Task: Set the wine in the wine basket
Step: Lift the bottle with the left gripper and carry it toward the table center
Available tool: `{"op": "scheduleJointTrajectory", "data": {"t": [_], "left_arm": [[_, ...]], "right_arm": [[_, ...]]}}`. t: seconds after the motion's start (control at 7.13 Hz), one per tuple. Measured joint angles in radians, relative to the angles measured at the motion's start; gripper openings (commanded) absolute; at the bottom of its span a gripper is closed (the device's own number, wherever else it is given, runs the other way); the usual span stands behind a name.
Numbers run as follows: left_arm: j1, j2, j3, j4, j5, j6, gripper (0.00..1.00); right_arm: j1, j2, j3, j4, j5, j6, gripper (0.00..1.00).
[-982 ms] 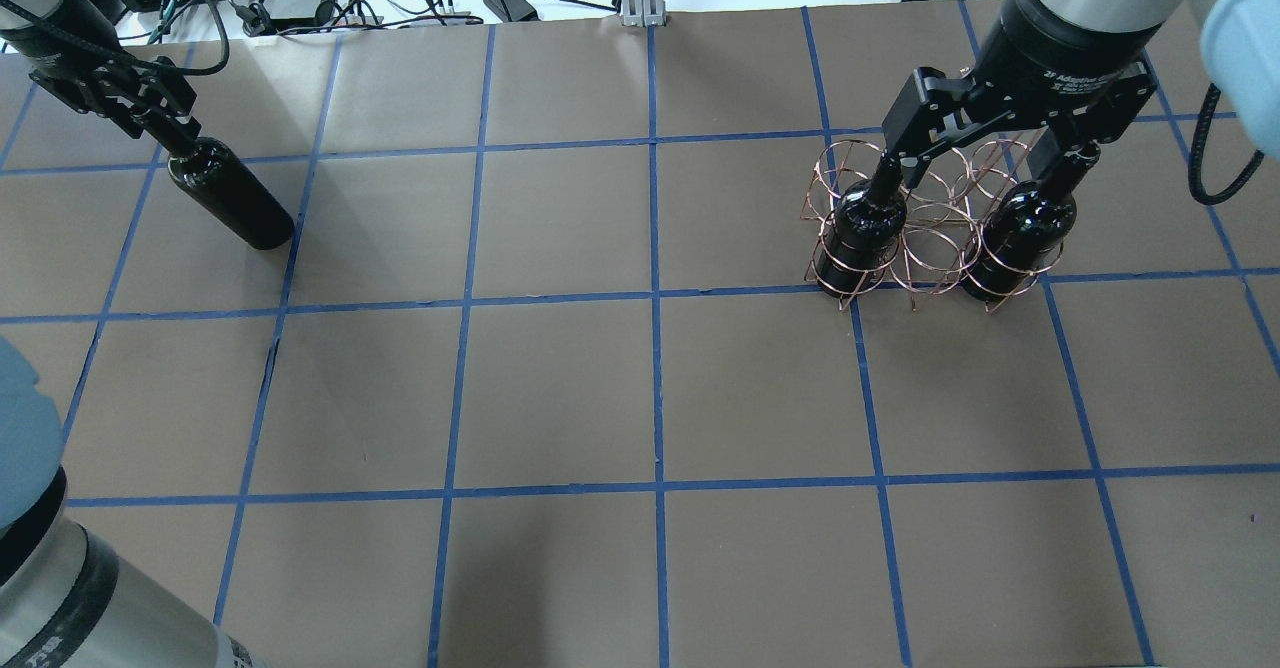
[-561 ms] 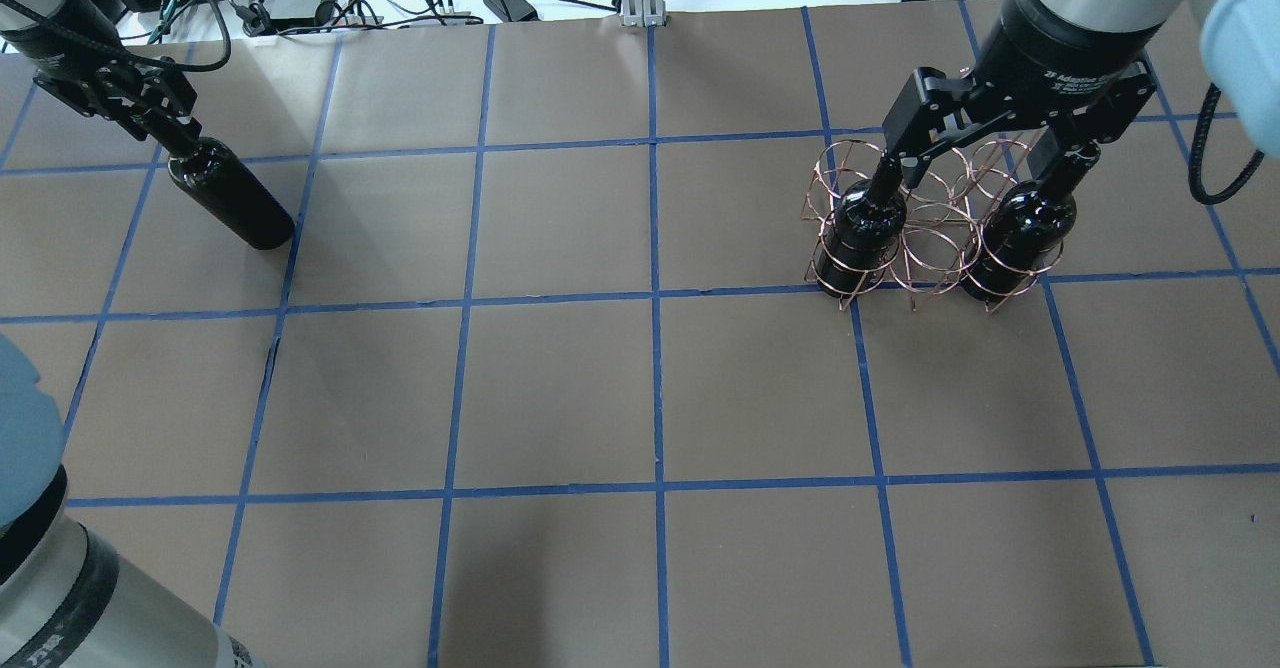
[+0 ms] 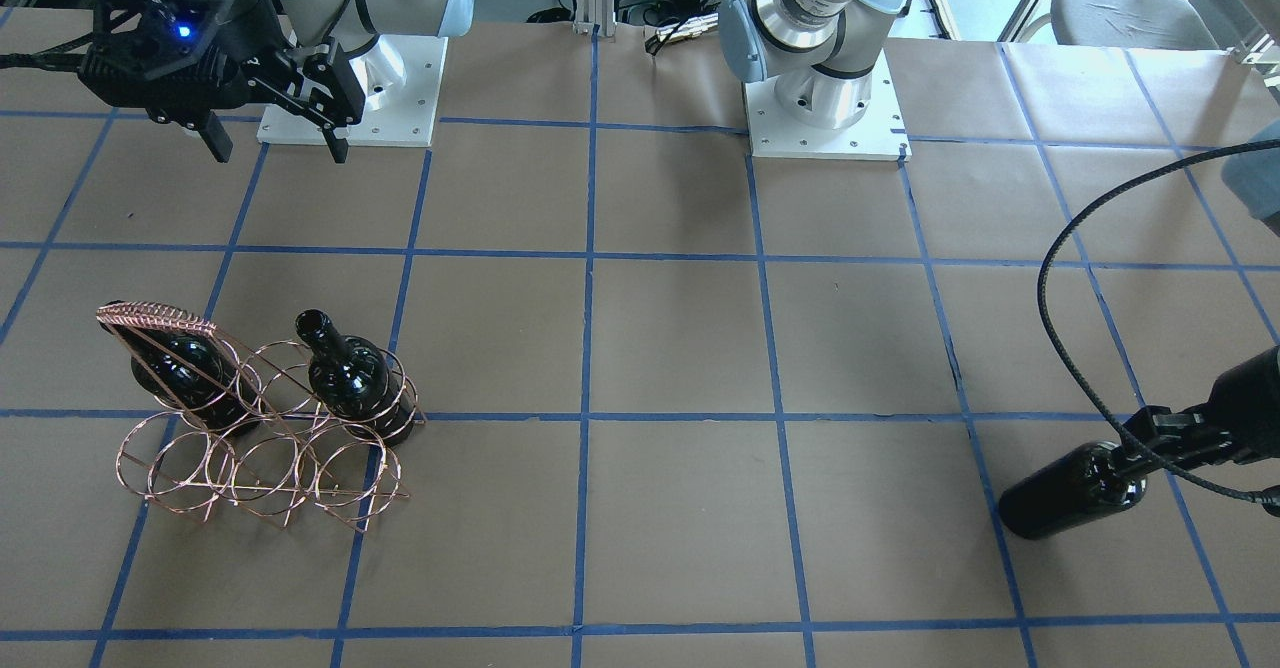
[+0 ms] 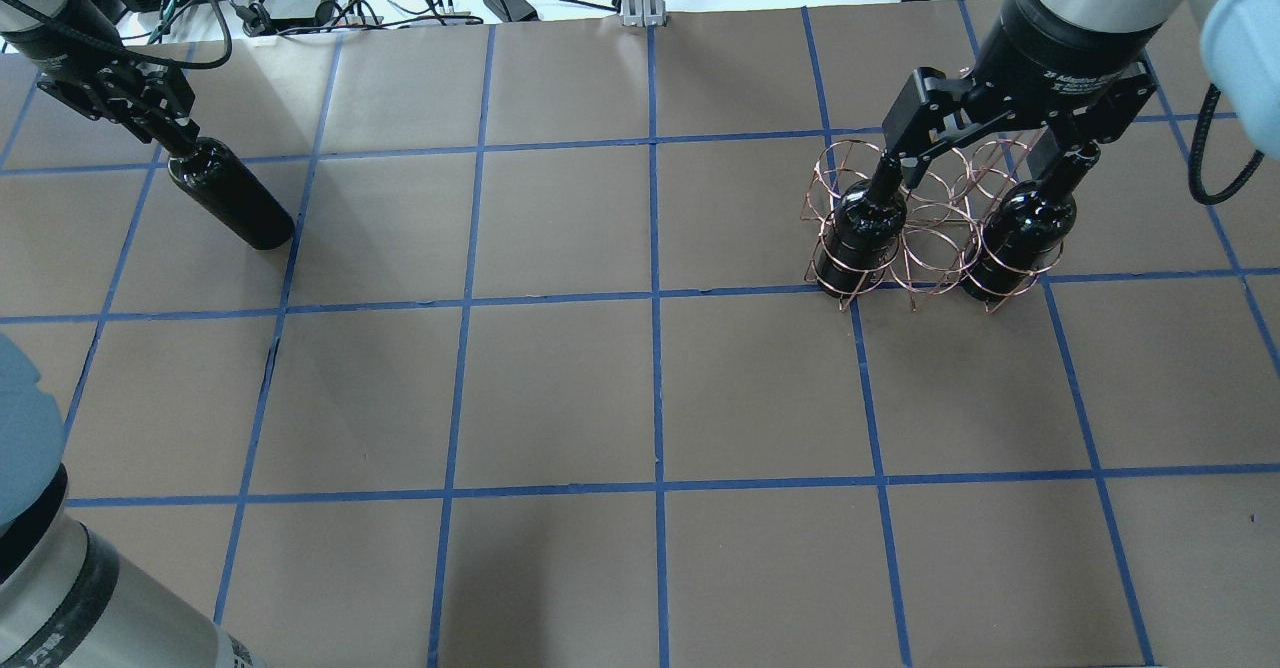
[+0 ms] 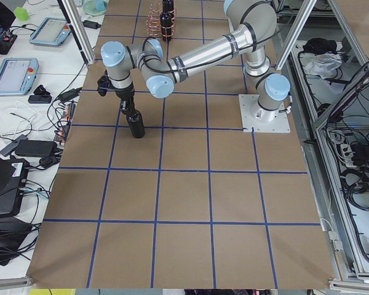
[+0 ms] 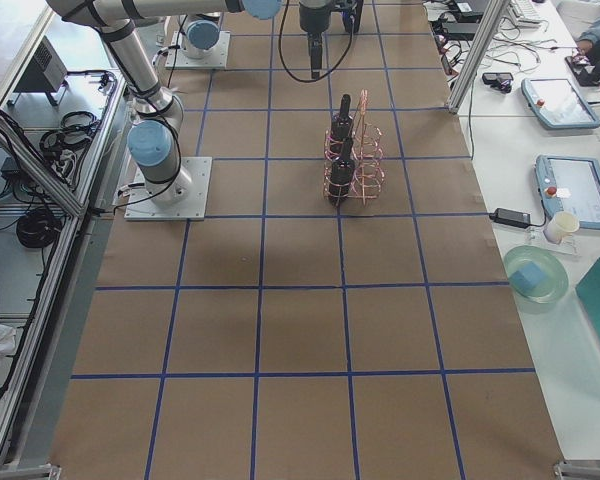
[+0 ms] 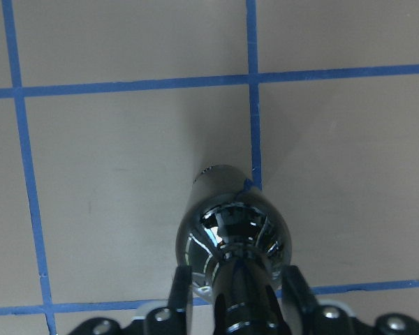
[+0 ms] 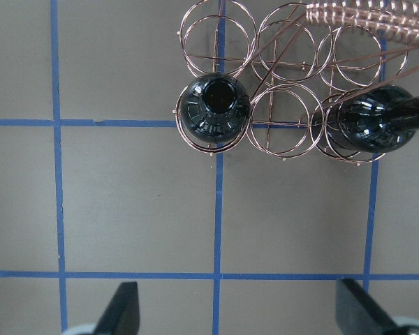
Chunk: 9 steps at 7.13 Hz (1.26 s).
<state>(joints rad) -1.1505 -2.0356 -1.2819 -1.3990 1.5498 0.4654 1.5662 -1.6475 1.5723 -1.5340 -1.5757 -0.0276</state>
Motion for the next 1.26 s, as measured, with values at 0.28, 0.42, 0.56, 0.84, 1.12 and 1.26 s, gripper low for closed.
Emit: {"op": "scheduleJointTrajectory", "data": {"t": [0.28,0.42,0.56,0.84,1.12,1.26], "left_arm": [[0.000,0.011,-0.008,-0.018,0.005,0.000,0.00],[0.000,0.018,-0.010,-0.027,0.007,0.000,0.00],[-0.005,0.031,-0.011,-0.037,0.007,-0.004,0.00],[-0.061,0.092,-0.014,-0.088,0.004,-0.084,0.00],[-0.198,0.177,-0.062,-0.108,0.004,-0.199,0.00],[-0.267,0.224,-0.109,-0.105,0.000,-0.238,0.00]], "right_arm": [[0.000,0.000,0.000,0.000,0.000,0.000,1.00],[0.000,0.000,0.000,0.000,0.000,0.000,1.00],[0.000,0.000,0.000,0.000,-0.001,0.000,1.00],[0.000,-0.001,0.000,0.000,-0.003,0.000,1.00],[0.000,-0.002,0.000,-0.001,-0.003,0.000,1.00],[0.000,-0.003,0.000,-0.001,-0.003,0.001,1.00]]}}
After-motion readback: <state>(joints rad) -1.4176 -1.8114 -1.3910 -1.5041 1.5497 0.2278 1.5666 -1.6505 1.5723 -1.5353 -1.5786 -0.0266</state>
